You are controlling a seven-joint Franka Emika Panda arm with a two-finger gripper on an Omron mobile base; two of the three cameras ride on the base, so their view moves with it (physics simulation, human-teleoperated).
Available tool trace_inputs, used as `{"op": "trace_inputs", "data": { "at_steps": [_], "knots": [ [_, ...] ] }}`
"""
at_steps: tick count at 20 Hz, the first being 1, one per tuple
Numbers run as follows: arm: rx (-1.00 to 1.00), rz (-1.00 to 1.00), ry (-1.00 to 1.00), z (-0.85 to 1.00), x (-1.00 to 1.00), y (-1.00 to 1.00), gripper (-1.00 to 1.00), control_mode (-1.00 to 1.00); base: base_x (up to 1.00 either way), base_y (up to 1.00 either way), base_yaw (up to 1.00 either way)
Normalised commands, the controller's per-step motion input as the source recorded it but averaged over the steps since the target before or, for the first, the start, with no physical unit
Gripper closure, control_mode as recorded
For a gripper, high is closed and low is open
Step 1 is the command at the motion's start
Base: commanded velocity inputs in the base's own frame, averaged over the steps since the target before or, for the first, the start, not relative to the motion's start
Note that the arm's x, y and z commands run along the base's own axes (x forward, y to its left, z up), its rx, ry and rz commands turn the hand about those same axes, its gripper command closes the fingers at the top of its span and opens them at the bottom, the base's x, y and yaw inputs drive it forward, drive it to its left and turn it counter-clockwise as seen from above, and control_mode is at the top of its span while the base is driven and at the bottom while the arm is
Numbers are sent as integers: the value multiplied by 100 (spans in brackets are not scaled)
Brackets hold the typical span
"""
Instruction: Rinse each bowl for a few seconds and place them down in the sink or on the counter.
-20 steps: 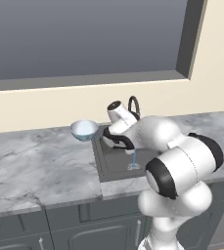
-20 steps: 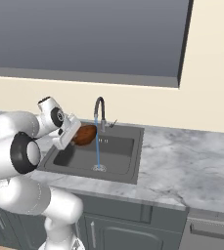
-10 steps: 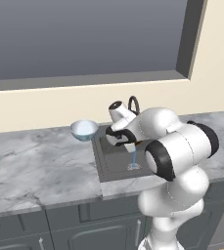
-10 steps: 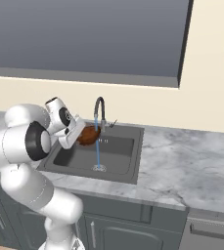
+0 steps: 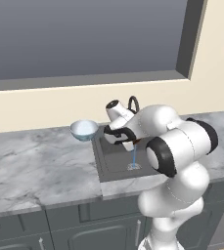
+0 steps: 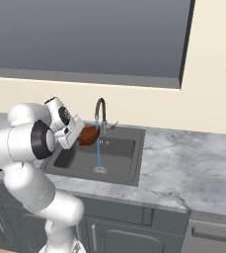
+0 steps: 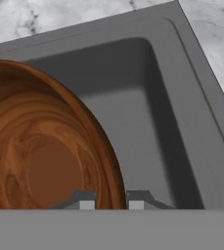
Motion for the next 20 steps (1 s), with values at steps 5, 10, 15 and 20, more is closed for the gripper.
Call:
{"op": "trace_inputs", "data": {
  "at_steps": [5,10,15,20],
  "knots": [
    [-2,-2,-2,21,-19,20,100,-100,0,0,0],
    [0,-1,0,16,-26,28,100,-100,0,0,0],
    [4,0,3,2,-24,31,100,-100,0,0,0],
    [6,5,1,0,-25,26,100,-100,0,0,0]
  ]
}}
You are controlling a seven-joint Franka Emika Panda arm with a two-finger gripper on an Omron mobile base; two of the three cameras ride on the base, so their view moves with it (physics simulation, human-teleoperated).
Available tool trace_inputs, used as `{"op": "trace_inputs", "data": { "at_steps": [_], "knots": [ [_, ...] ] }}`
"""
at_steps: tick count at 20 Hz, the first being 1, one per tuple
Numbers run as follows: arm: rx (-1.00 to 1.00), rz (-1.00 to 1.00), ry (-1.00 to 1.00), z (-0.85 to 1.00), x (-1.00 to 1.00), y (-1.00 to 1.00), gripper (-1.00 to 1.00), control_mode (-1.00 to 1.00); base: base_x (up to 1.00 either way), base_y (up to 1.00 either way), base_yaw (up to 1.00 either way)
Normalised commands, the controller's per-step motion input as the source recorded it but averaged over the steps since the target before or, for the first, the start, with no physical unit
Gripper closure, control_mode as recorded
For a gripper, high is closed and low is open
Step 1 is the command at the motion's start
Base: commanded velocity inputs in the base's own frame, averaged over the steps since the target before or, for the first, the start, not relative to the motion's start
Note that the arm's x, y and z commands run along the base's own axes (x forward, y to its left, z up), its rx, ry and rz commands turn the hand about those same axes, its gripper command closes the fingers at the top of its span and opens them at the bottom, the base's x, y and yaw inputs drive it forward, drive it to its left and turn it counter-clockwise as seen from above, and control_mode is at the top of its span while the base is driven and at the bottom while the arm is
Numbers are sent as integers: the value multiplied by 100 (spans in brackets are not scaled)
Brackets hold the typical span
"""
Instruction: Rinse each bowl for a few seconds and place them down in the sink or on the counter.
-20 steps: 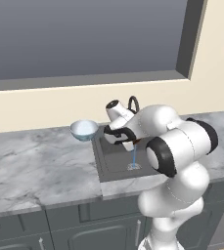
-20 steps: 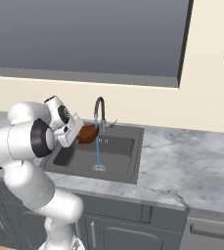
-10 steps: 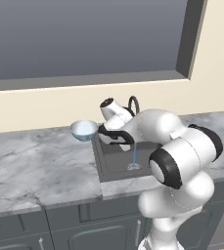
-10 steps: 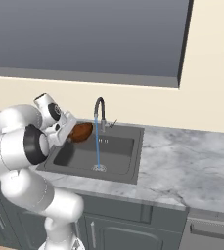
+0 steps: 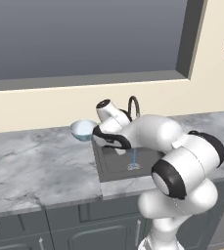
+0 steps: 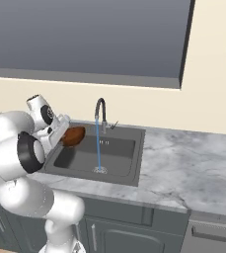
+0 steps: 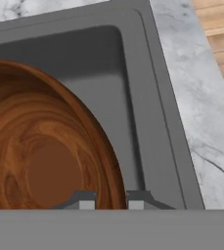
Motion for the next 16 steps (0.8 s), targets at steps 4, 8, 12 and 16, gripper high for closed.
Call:
{"op": "trace_inputs", "data": {
  "at_steps": [4,8,12,16],
  "knots": [
    [0,10,-6,0,-26,30,100,-100,0,0,0],
    [-3,11,-12,0,-23,46,100,-100,0,0,0],
    [-3,13,-10,0,-16,47,100,-100,0,0,0],
    [-1,12,-2,0,-10,59,100,-100,0,0,0]
  ]
}}
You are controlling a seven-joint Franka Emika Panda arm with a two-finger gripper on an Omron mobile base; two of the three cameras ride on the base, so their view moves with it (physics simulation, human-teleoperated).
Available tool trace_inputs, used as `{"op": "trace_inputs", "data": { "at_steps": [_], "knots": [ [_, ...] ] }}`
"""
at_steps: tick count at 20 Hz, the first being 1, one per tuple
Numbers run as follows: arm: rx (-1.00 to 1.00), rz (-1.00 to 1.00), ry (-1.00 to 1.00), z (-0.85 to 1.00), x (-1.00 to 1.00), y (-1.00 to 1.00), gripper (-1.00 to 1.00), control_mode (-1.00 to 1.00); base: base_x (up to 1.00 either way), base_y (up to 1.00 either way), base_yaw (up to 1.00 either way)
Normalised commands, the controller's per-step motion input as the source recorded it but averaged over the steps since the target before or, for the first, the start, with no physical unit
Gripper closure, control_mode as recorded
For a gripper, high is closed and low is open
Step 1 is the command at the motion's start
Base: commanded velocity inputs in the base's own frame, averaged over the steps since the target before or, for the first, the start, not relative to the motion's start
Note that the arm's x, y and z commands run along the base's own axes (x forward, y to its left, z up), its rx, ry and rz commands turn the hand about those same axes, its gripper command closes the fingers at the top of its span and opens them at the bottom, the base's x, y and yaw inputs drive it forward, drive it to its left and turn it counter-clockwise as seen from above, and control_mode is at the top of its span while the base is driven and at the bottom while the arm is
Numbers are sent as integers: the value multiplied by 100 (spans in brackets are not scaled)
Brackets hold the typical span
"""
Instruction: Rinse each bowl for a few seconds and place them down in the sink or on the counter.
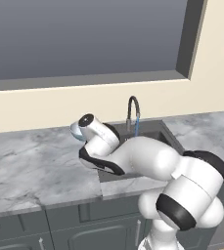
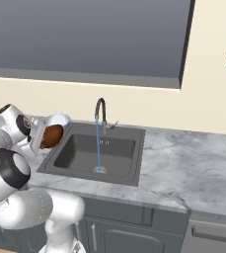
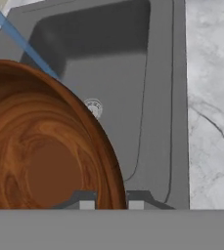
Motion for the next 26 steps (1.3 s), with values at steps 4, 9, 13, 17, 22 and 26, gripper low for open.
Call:
{"op": "trace_inputs", "data": {
  "at_steps": [4,9,13,17,22,26],
  "knots": [
    [3,12,0,0,0,43,100,-100,0,0,0],
    [9,9,7,4,12,26,100,-100,0,0,0],
    [10,2,7,2,9,20,100,-100,0,0,0],
    [8,0,2,-1,1,18,100,-100,0,0,0],
    [1,0,0,-11,0,21,100,-100,0,0,0],
    [6,0,0,-17,1,10,100,-100,0,0,0]
  ]
}}
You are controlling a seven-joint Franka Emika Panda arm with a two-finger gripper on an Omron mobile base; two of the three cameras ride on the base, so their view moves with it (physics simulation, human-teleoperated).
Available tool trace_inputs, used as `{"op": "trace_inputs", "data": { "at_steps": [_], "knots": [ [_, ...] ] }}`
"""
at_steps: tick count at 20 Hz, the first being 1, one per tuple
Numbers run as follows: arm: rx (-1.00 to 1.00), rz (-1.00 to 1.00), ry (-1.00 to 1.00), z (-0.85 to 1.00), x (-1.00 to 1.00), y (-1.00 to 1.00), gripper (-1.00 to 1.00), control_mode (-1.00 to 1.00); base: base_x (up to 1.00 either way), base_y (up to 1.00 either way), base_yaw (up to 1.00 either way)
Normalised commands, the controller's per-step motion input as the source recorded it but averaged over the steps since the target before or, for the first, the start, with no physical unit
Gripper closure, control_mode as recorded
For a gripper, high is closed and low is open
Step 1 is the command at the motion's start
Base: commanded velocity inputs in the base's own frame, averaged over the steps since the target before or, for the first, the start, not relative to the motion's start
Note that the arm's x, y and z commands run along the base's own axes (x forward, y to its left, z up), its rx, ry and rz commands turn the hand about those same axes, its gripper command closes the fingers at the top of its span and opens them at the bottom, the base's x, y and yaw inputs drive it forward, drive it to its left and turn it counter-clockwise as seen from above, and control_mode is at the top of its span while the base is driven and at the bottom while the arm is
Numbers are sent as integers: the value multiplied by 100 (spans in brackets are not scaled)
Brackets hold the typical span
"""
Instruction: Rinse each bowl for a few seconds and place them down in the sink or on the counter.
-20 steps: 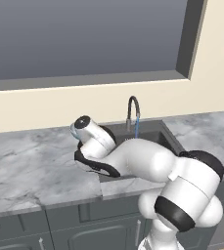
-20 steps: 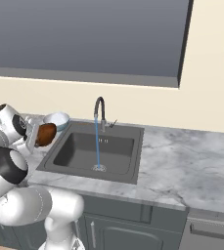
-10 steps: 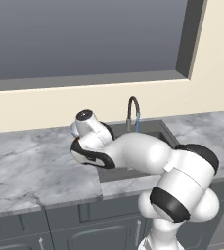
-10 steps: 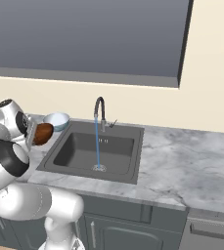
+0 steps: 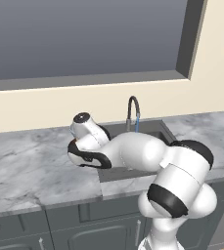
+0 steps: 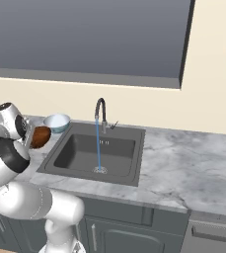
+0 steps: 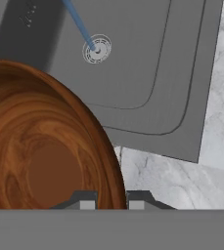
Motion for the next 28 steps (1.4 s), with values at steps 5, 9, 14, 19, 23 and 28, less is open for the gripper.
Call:
{"op": "trace_inputs", "data": {
  "at_steps": [5,9,14,19,23,28],
  "knots": [
    [7,-1,1,-21,3,6,100,-100,0,0,0],
    [6,-1,3,-21,7,7,100,-100,0,0,0],
    [5,-2,3,-22,6,11,100,-100,0,0,0],
    [5,-2,3,-19,5,11,100,-100,0,0,0],
    [4,-2,1,-17,1,9,100,-100,0,0,0],
    [5,-2,0,-16,0,6,100,-100,0,0,0]
  ]
}}
